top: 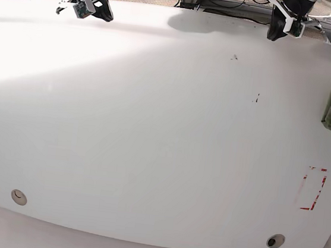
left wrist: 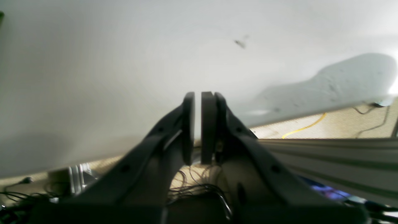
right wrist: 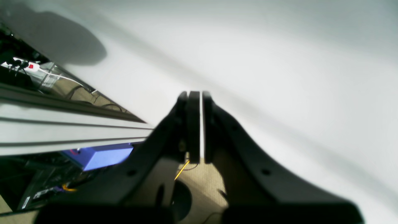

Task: Layout the t-shirt on the table in an organized manner, then fold the t-shirt properly

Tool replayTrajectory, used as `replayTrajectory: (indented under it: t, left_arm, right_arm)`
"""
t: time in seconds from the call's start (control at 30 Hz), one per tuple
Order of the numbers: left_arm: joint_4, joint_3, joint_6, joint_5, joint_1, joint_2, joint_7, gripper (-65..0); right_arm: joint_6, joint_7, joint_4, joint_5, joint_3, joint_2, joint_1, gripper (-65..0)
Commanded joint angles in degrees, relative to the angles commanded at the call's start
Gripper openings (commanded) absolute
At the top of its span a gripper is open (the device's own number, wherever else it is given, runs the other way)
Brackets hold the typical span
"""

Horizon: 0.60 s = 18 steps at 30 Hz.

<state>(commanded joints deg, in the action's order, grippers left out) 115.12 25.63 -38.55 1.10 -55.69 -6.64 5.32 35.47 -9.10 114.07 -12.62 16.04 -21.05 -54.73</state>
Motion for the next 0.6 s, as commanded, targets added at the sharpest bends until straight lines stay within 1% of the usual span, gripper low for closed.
replayTrajectory:
  t: [0.2, 0.37, 0.6]
  left_arm:
    - [-0.18, -0.09, 0.00, -0.09, -4.84, -1.76, 0.00, -62.6]
    - [-0.18, -0.26, 0.00, -0.09, -8.26, -2.36, 0.00, -62.6]
    - [-0.79, -0.18, 0.00, -0.44, -12.92, -2.36, 0.18, -62.6]
  right_arm:
    - [0.26, -0.26, -0.70, 0.09, 0.00, -0.44, -5.36, -64.4]
    - [0.26, -0.26, -0.88, 0.09, 0.00, -0.44, -9.67, -64.4]
    - [0.26, -0.35, -2.20, 0.09, -0.79, -0.35, -15.74, -64.4]
